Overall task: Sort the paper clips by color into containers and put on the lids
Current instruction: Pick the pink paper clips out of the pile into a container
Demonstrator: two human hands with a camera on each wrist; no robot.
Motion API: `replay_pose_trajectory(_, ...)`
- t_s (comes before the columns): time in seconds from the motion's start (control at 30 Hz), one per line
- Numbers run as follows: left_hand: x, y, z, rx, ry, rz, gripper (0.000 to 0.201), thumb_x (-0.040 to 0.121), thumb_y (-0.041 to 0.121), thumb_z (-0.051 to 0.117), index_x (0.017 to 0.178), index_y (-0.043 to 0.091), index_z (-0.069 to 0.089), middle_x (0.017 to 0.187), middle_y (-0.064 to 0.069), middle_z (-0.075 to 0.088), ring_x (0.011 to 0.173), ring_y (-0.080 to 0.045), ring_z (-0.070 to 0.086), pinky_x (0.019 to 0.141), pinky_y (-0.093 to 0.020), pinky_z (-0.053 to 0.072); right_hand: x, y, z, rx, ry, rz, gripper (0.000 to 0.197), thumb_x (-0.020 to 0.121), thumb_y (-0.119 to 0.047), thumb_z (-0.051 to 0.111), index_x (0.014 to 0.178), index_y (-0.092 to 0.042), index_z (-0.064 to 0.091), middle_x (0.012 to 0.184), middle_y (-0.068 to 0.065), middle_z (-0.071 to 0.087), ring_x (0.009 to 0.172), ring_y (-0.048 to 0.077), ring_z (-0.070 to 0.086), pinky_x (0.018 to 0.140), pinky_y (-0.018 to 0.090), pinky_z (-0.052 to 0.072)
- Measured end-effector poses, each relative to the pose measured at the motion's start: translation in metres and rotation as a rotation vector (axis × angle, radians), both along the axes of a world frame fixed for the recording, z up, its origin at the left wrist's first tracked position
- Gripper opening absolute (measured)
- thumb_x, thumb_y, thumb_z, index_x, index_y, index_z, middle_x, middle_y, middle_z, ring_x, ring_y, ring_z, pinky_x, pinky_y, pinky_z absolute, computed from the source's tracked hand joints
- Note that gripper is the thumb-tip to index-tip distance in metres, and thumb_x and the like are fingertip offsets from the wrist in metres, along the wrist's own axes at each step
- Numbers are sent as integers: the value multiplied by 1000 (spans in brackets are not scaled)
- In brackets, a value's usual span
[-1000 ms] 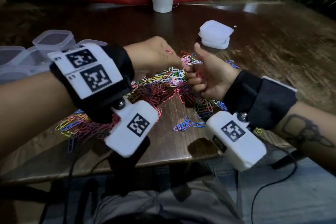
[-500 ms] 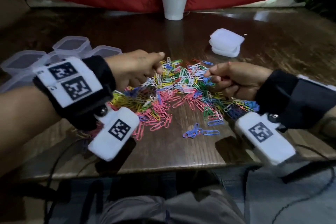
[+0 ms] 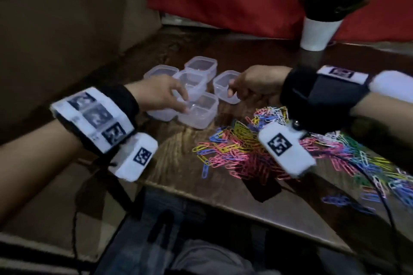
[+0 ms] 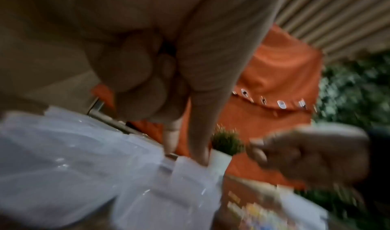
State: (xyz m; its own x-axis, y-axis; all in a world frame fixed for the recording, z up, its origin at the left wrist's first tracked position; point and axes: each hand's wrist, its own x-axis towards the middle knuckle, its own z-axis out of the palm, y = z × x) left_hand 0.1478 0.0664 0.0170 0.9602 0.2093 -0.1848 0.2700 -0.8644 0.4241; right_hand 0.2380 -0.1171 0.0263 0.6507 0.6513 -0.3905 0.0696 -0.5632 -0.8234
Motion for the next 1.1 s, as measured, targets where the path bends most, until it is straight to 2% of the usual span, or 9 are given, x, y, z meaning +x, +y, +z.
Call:
replay_pose_trajectory(0.13, 1, -12, -18, 299, -16, -148, 21, 78, 22, 73, 97, 22, 64, 58, 10, 43, 58, -12, 48, 51, -24, 29, -8, 16, -9, -35, -99, -4, 39, 99, -22, 39, 62, -14, 41, 32, -7, 33, 21, 3, 23, 31, 8, 19)
replay_pose_trajectory(0.23, -1, -17, -20, 387, -35, -237, 13, 80, 21, 69, 92, 17, 68, 61, 16, 41, 72, -16, 52, 62, -26, 32, -5, 22, -7, -45, -131, -24, 39, 100, -26, 37, 63, -13, 39, 49, 2, 36, 20, 3, 26, 28, 8, 20)
replay_pose_trajectory(0.3, -13, -22, -20, 426, -48, -277, 13, 79, 22, 70, 91, 18, 70, 58, 16, 39, 62, -7, 43, 56, -23, 31, -5, 27, -5, -65, -136, 14, 35, 100, -31, 37, 71, -12, 44, 48, 1, 39, 21, 3, 30, 30, 7, 22)
replay_pose_trajectory(0.37, -27, -25, -22, 392, -53, -275, 18, 74, 27, 75, 91, 22, 71, 54, 14, 41, 55, -5, 39, 46, -15, 26, -11, 36, -5, -66, -65, 68, 31, 100, -29, 39, 75, -10, 45, 42, -1, 38, 23, 2, 29, 31, 7, 18)
replay_pose_trajectory(0.47, -36, -20, -22, 229, -71, -261, 26, 67, 29, 81, 79, 42, 62, 47, 10, 45, 52, -1, 44, 48, -11, 30, -24, 53, -9, -153, -3, 148, 41, 100, -26, 38, 62, -11, 36, 29, -7, 32, 21, 1, 23, 30, 7, 14)
replay_pose_trajectory(0.67, -24, 9, -36, 188, -91, -117, 23, 75, 31, 74, 94, 17, 72, 62, 12, 50, 61, -4, 49, 53, -21, 31, -19, 74, -20, -90, -19, 90, 38, 99, -25, 40, 64, -13, 39, 56, 0, 34, 36, 5, 26, 31, 13, 18)
replay_pose_trajectory(0.83, -21, 30, -28, 160, -75, -113, 16, 77, 25, 73, 89, 14, 73, 59, 14, 51, 54, 1, 47, 50, -11, 31, -13, 75, -19, -57, -72, 21, 36, 100, -26, 40, 66, -12, 40, 59, 1, 36, 46, 8, 28, 32, 14, 22)
replay_pose_trajectory(1.0, -30, 21, -33, 109, -11, -210, 10, 74, 25, 76, 81, 19, 73, 57, 8, 58, 53, 6, 50, 50, -10, 32, -21, 86, -16, -150, -45, 136, 31, 99, -19, 42, 69, -11, 42, 59, 0, 36, 50, 8, 29, 32, 12, 24)
replay_pose_trajectory(1.1, -36, 15, -29, 65, 29, -209, 16, 68, 26, 80, 79, 23, 69, 51, 10, 57, 51, 8, 49, 48, -12, 30, -30, 93, -16, -258, -165, 219, 21, 96, -18, 48, 79, -7, 53, 62, 4, 49, 52, 13, 45, 41, 19, 41)
